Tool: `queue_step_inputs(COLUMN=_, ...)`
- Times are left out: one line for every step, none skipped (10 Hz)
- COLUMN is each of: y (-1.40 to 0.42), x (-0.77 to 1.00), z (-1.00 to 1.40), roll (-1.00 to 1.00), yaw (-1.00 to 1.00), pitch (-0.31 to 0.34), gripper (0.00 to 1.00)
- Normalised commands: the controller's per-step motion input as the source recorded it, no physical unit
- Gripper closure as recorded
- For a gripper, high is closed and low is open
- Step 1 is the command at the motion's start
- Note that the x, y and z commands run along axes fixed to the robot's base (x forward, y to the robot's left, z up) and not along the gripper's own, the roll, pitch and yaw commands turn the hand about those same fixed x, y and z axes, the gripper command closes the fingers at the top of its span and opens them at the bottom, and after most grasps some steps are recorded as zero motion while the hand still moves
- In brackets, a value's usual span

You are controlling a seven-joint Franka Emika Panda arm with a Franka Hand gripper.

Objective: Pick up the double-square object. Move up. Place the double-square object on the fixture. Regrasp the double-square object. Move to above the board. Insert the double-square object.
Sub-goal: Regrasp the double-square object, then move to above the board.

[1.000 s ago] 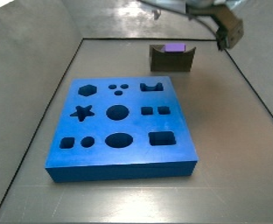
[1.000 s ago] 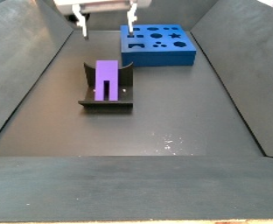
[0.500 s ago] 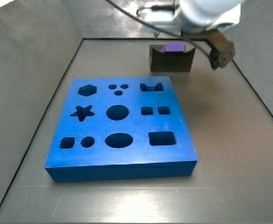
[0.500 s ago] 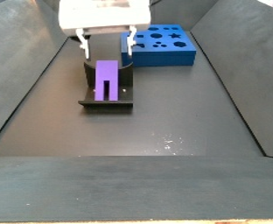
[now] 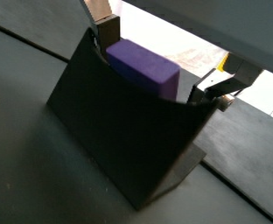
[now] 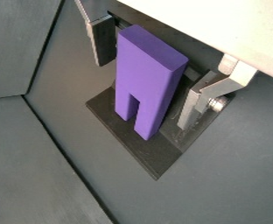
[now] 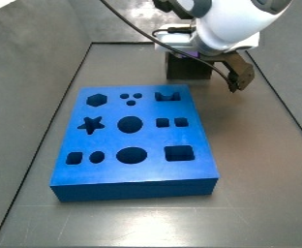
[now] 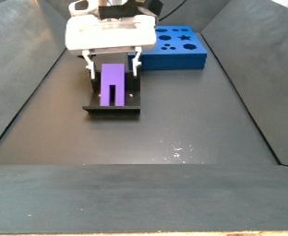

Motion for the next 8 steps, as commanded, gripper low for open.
queue_step_inputs(y=-0.01, x=0.02, z=-0.17, roll=0.06, yaw=0.03, pitch=0.030, gripper=0.00)
queue_step_inputs(y=0.00, x=0.00, z=0.00, roll=0.00, yaw=0.00, pitch=0.000, gripper=1.00)
queue_step_inputs(y=-0.38, x=0.09, z=1.00, roll=-0.08, yaw=-0.26, pitch=-0.085, gripper=1.00)
queue_step_inputs(y=-0.38, x=0.08, z=1.00, roll=-0.08, yaw=-0.26, pitch=-0.073, gripper=1.00)
queue_step_inputs(y=-0.34, x=0.07, z=1.00, roll=-0.05, yaw=-0.23, pitch=0.008, gripper=1.00)
queue_step_inputs(y=-0.32, x=0.06, z=1.00, roll=-0.04, yaw=-0.20, pitch=0.066, gripper=1.00)
queue_step_inputs(y=-0.31, x=0.05, z=1.00, roll=-0.03, yaw=-0.18, pitch=0.107, gripper=1.00)
queue_step_inputs(y=-0.29, x=0.05, z=1.00, roll=-0.02, yaw=-0.12, pitch=0.172, gripper=1.00)
